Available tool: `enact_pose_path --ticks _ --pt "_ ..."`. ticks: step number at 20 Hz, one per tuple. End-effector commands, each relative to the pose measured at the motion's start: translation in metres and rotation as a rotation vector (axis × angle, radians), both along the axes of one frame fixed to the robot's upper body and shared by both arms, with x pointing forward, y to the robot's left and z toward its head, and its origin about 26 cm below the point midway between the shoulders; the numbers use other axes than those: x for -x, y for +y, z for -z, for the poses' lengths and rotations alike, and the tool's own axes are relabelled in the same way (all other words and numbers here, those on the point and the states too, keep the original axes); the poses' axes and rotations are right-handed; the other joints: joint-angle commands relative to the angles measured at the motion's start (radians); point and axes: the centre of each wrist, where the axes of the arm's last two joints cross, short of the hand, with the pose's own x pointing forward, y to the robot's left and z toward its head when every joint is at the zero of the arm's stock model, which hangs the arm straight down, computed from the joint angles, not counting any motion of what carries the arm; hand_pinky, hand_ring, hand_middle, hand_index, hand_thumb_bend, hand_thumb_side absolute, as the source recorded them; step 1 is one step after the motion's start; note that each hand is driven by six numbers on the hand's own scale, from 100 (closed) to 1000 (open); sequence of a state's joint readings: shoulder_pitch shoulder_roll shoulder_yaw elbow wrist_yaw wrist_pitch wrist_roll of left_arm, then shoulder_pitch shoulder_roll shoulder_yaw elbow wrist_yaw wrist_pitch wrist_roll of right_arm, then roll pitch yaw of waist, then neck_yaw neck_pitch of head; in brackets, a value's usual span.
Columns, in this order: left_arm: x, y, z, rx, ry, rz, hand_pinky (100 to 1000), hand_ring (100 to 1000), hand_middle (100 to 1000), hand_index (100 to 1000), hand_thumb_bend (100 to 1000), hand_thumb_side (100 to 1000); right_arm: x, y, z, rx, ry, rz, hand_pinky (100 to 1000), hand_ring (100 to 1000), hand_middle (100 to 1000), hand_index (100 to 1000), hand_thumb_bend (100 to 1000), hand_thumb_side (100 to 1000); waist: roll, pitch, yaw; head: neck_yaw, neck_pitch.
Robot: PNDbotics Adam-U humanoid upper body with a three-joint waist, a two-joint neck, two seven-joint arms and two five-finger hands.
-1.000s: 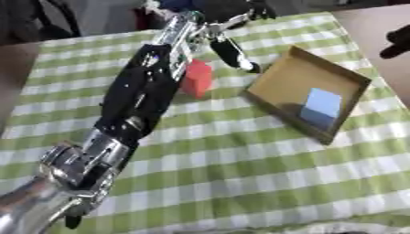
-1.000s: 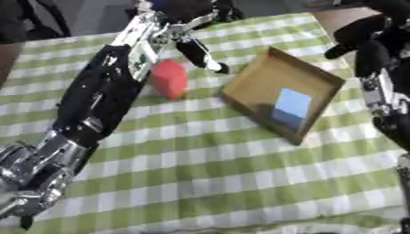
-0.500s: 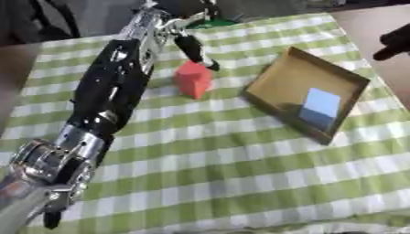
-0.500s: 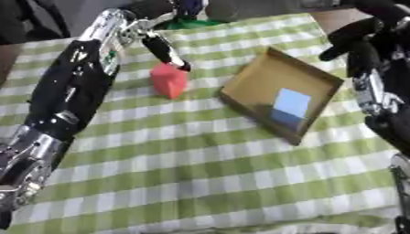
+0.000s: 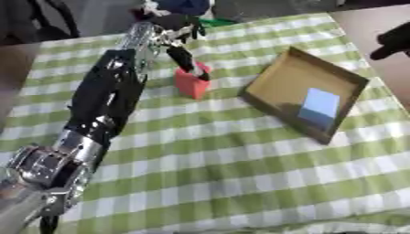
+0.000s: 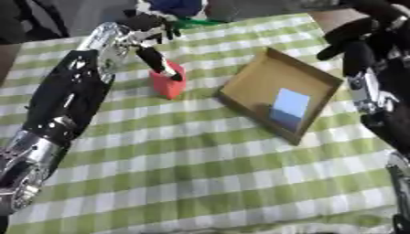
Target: Pick up objects on the table and place them in the box.
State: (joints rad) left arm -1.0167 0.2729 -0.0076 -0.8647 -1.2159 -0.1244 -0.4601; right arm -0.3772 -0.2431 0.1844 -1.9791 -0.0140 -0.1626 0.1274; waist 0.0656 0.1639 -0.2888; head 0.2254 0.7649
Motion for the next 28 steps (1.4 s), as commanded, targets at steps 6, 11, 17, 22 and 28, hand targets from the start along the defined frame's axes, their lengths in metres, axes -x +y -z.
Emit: enact_pose_path --ticks 6,11,17,22,28 --pt "-0.001 0.002 0.002 -0.016 0.022 -0.017 718 578 651 862 717 440 0.003 -0.002 -0.007 0.011 -0.029 0.009 825 592 629 909 100 505 -0.007 -0.014 0.002 -0.004 0.005" --pt "-0.001 0.003 0.008 -0.021 0.063 0.007 664 514 575 834 538 329 0.003 -0.002 -0.007 0.011 -0.029 0.011 825 592 629 909 100 505 -0.007 -0.014 0.004 -0.006 0.005" --pt "0.002 0.002 0.001 -0.003 0.043 0.076 580 451 541 819 220 129 0.003 -0.002 -0.007 0.012 -0.027 0.012 824 592 628 909 100 505 -0.008 -0.016 0.008 -0.008 0.005" --pt "0.006 -0.001 -0.016 0.004 -0.002 0.13 557 429 532 812 183 120 0.003 -0.003 -0.007 0.012 -0.027 0.013 824 592 628 908 100 504 -0.009 -0.018 0.01 -0.008 0.005" --pt "0.01 -0.016 -0.04 0.015 -0.085 0.206 560 426 522 805 187 125 0.003 -0.002 -0.007 0.013 -0.027 0.009 824 592 627 908 100 504 -0.009 -0.022 0.008 -0.006 0.005"
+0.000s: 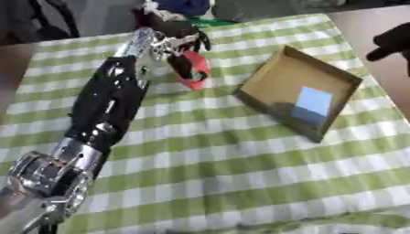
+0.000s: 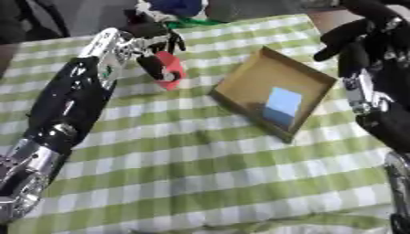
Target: Pick up objects on the table and place them in the box.
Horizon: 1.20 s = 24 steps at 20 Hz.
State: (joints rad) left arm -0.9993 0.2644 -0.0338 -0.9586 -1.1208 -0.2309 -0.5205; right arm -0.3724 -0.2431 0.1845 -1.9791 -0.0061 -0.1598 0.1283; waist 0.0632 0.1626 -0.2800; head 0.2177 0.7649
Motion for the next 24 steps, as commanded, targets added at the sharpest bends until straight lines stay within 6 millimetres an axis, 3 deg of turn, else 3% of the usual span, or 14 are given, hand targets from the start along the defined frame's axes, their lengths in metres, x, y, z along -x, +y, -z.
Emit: enact_pose_path --ticks 1,11,16,24 --pt "0.002 -0.007 -0.031 -0.002 -0.094 0.042 562 424 521 803 183 122 0.003 -0.001 -0.008 0.007 -0.031 0.001 824 592 627 908 100 504 -0.007 -0.021 -0.002 0.002 0.005" --pt "0.003 -0.064 -0.037 0.026 -0.194 0.162 564 426 518 803 210 146 0.003 0.005 -0.011 0.012 -0.041 -0.036 823 591 626 907 100 503 -0.003 -0.016 -0.038 0.022 0.005" --pt "0.005 -0.086 -0.029 0.042 -0.209 0.206 555 426 522 804 245 183 0.003 0.007 -0.013 0.013 -0.047 -0.051 823 591 626 907 100 503 0.001 -0.008 -0.054 0.029 0.005" --pt "0.006 -0.106 -0.006 0.086 -0.212 0.234 544 434 535 806 317 239 0.003 0.009 -0.013 0.017 -0.049 -0.06 822 589 624 907 100 503 0.005 0.005 -0.072 0.033 0.005"
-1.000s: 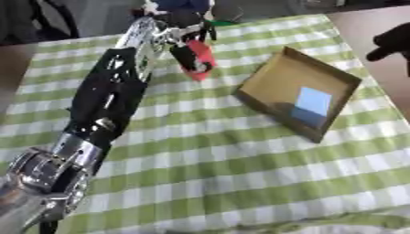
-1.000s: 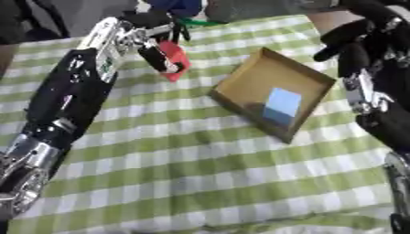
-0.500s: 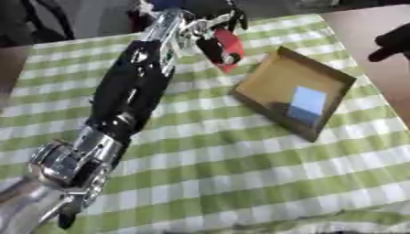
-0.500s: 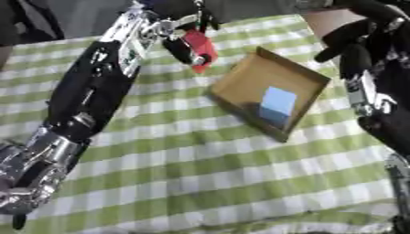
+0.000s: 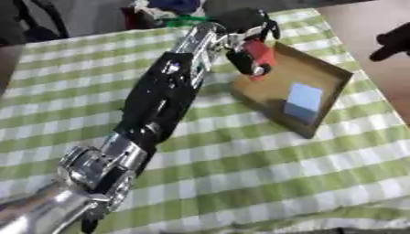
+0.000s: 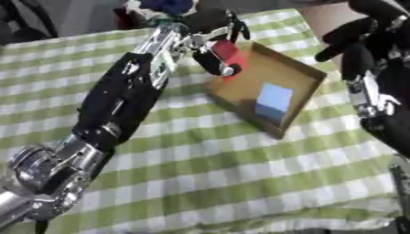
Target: Pick up objects on the table and place them in the box.
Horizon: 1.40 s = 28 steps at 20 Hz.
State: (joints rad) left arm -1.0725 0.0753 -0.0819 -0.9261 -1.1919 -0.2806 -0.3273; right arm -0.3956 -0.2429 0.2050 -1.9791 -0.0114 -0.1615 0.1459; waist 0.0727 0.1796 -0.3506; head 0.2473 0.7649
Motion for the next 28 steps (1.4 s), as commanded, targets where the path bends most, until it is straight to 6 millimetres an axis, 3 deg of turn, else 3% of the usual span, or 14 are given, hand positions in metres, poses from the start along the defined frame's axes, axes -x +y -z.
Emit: enact_pose_path --ticks 1,9,14,21,24,28 --pt "0.001 -0.009 -0.005 0.011 -0.039 0.026 551 438 542 807 332 249 0.003 0.002 -0.008 0.0 -0.032 -0.02 822 589 624 907 100 503 -0.005 -0.012 -0.002 0.004 0.005" --pt "0.004 -0.021 0.004 -0.128 0.06 0.106 708 589 678 866 480 341 0.003 0.002 -0.008 0.0 -0.03 -0.015 822 589 623 907 100 503 -0.005 -0.011 -0.004 0.002 0.005" --pt "0.005 -0.016 -0.004 -0.12 0.064 0.091 727 647 709 869 591 403 0.003 0.002 -0.007 -0.001 -0.027 -0.011 821 589 623 907 100 503 -0.007 -0.015 0.002 -0.004 0.005" --pt "0.016 0.0 -0.045 0.058 -0.074 0.104 677 621 656 847 568 421 0.004 0.0 -0.005 0.001 -0.017 0.002 821 588 622 907 100 504 -0.008 -0.022 0.02 -0.014 0.005" --pt "0.024 0.021 -0.063 0.109 -0.145 0.113 656 607 625 832 528 455 0.004 -0.002 -0.003 0.002 -0.011 0.016 821 587 621 907 100 505 -0.008 -0.024 0.037 -0.024 0.005" --pt "0.041 0.059 -0.075 0.266 -0.226 0.107 577 572 581 798 468 420 0.004 -0.005 -0.001 0.004 -0.003 0.042 820 587 620 907 100 505 -0.009 -0.024 0.069 -0.037 0.005"
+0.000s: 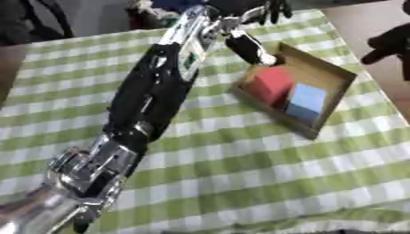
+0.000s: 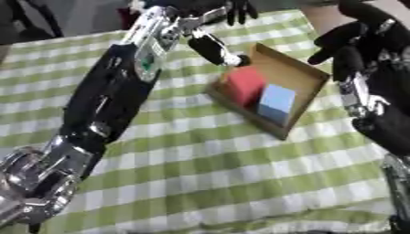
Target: Pick up objects on the table and place them in the box.
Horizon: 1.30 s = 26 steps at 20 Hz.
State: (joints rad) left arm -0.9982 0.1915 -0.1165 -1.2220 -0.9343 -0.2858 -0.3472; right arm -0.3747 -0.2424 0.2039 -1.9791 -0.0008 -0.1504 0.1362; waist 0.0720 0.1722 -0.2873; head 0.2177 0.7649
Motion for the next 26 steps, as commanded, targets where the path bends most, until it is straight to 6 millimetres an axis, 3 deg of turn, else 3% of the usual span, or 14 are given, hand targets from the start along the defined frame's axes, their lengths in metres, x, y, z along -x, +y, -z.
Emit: enact_pose_path --ticks 1,5,11,19,26 --pt "0.016 0.035 -0.029 0.141 -0.106 0.002 569 569 577 796 463 417 0.003 -0.004 -0.006 0.004 -0.027 0.024 820 587 620 907 100 506 -0.008 -0.016 0.014 -0.009 0.005" --pt "0.04 0.072 -0.027 0.375 -0.144 0.035 502 535 537 769 386 415 0.003 -0.008 -0.004 0.007 -0.018 0.055 820 586 619 907 100 507 -0.007 -0.014 0.052 -0.013 0.005" --pt "0.075 0.11 0.008 0.687 -0.129 0.034 478 526 527 763 389 445 0.003 -0.014 0.001 0.012 -0.007 0.1 819 584 618 907 100 508 -0.007 -0.006 0.108 -0.004 0.005" --pt "0.101 0.121 0.056 0.906 -0.062 -0.045 456 514 512 750 370 469 0.002 -0.019 0.008 0.021 0.004 0.145 818 582 616 907 100 509 -0.005 0.0 0.138 0.003 0.005" --pt "0.109 0.12 0.071 0.96 -0.035 -0.055 453 515 512 750 366 477 0.001 -0.019 0.01 0.02 0.008 0.156 817 580 615 907 100 510 -0.004 0.006 0.139 0.005 0.005"
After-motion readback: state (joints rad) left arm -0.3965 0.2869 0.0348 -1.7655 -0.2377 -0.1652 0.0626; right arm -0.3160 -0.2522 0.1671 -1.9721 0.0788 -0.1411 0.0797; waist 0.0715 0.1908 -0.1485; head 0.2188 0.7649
